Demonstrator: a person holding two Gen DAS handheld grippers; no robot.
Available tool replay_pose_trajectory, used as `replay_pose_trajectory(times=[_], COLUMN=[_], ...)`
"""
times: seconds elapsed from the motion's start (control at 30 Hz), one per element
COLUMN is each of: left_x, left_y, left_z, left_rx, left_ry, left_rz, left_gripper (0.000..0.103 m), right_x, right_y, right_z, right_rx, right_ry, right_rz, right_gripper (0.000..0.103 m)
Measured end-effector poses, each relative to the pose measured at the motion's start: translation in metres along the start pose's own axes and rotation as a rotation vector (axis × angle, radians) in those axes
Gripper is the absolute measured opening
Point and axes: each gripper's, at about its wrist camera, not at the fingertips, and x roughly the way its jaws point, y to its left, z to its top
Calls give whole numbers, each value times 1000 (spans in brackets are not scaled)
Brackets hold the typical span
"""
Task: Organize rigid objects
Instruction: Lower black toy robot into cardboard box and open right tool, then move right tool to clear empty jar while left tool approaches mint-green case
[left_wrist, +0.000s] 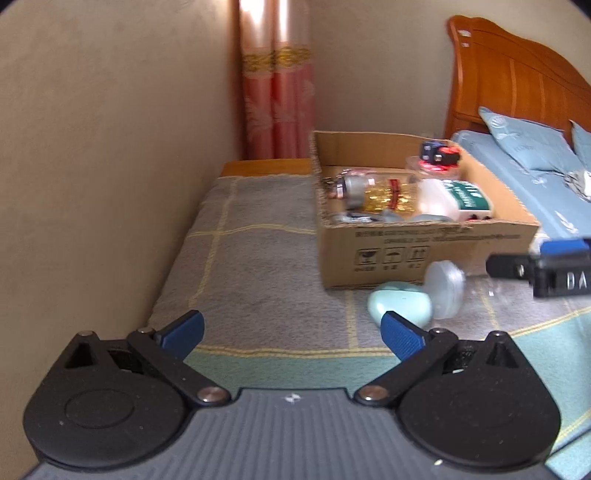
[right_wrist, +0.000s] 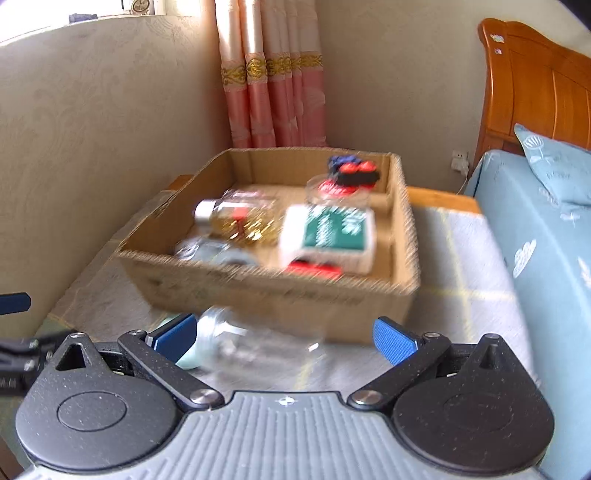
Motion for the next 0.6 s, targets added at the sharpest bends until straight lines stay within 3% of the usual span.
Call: replay_pose_trajectory(times=[0.1, 0.27, 0.6], left_x=[1, 3, 16], left_y=[9, 16, -5], left_z=[-4, -12, -11], left_rx=[-33, -72, 4], left_ry=[14, 26, 47], left_rz=[5, -16, -66], left_gripper=[102, 102, 102], right_x=[10, 33, 41], right_y=[24, 46, 14], right_z=[-10, -17, -31], right_rx=[-25, -80, 6], right_ry=[-18, -46, 12], right_rz=[-30, -162, -199], right_gripper=[103, 103, 103])
